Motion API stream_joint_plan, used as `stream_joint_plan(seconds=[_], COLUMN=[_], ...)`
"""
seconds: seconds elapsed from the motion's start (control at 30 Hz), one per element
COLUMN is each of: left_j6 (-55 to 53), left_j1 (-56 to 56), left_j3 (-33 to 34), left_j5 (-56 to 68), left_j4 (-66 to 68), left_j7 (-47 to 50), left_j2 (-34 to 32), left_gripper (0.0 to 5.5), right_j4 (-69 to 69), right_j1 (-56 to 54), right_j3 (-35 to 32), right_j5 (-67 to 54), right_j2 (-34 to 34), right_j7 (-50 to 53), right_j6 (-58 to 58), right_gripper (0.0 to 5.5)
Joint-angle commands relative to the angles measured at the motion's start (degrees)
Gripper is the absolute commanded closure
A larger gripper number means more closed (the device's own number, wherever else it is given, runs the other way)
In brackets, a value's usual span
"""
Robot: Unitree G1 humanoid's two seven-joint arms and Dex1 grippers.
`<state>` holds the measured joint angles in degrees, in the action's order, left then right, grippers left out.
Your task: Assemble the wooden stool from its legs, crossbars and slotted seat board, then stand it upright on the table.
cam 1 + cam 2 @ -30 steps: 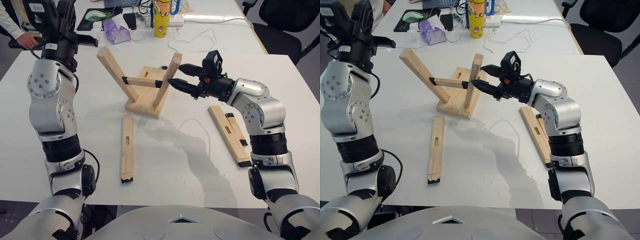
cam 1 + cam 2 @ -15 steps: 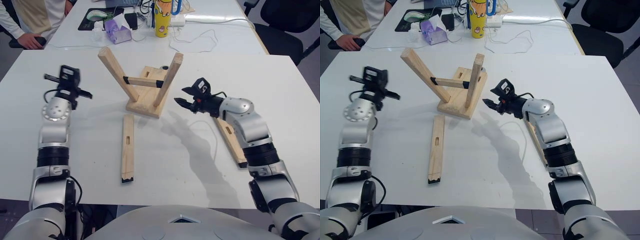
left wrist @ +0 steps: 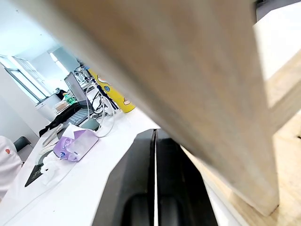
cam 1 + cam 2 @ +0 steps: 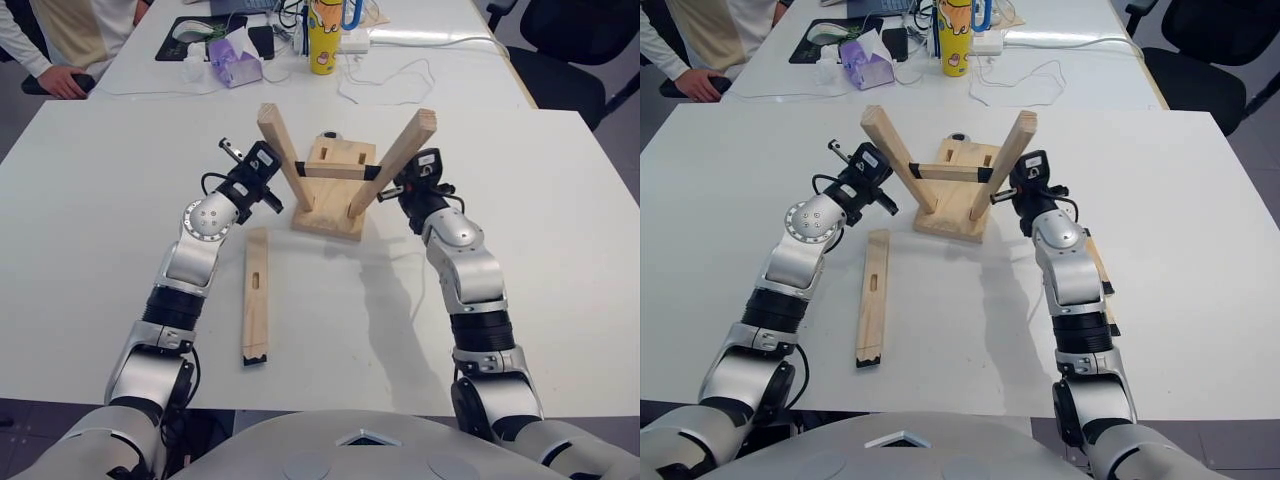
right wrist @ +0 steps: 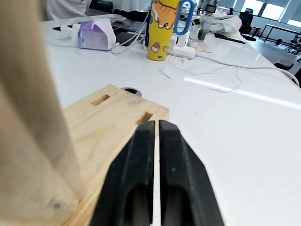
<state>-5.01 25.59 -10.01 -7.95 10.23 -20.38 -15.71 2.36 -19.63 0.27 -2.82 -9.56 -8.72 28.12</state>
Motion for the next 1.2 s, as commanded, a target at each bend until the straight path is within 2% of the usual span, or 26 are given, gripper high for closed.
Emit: stream_joint_plan(seconds=[0.03, 0.2, 0.4, 0.47, 0.57, 0.7, 0.73, 0.8, 0.87, 0.93, 1.2], left_j6=[-4.58, -9.08, -13.34, -15.48, -20.58, -29.02, -30.44, -31.66, -32.43, -32.36, -27.95], left_j1=[-2.47, -8.25, -12.88, -13.41, -11.72, -7.35, -6.66, -6.75, -8.33, -10.49, -13.60], left_j3=[2.67, 7.68, 14.26, 14.14, 10.24, -0.50, -3.19, -6.83, -6.51, -4.45, 5.03], left_j5=[-0.02, -0.18, 0.81, 1.29, 1.33, 3.43, 4.06, 4.31, 4.96, 5.22, 4.10], left_j4=[-1.83, -5.68, -12.42, -15.90, -23.36, -29.75, -29.24, -26.98, -25.14, -23.68, -15.56], left_j7=[4.18, 9.35, 15.73, 15.14, 13.06, 6.78, 5.21, 3.46, 3.59, 4.44, 9.79], left_j2=[1.32, 0.73, 2.05, 2.02, 2.92, 6.13, 7.03, 7.91, 8.27, 7.71, 3.82], left_gripper=[5.50, 5.50, 5.50, 5.50, 5.50, 5.50, 5.50, 5.50, 5.50, 5.50, 5.50], right_j4=[0.35, 3.55, 10.47, 13.22, 20.95, 25.89, 25.00, 21.28, 18.26, 16.04, 13.64], right_j1=[0.54, 6.07, 9.99, 10.32, 9.52, 6.80, 6.01, 4.03, 2.40, 1.75, 4.01], right_j3=[-1.96, -5.66, -13.09, -14.00, -9.54, 5.99, 7.06, 2.53, -3.14, -6.11, -6.81], right_j5=[0.41, -0.29, -1.40, -0.60, -1.61, -5.43, -7.14, -9.87, -10.98, -10.76, -7.53], right_j2=[-1.66, -3.76, -0.39, 0.54, 2.78, 1.06, 1.47, 5.34, 8.13, 8.13, 4.30], right_j7=[0.82, 0.68, 7.93, 10.40, 10.06, -0.10, -1.22, 1.24, 4.08, 5.07, 5.90], right_j6=[1.90, 2.19, 1.26, 0.01, 3.27, 14.35, 18.89, 26.65, 30.33, 31.05, 29.48], right_gripper=[5.48, 5.48, 5.48, 5.48, 5.48, 5.48, 5.48, 5.48, 5.48, 5.48, 5.48])
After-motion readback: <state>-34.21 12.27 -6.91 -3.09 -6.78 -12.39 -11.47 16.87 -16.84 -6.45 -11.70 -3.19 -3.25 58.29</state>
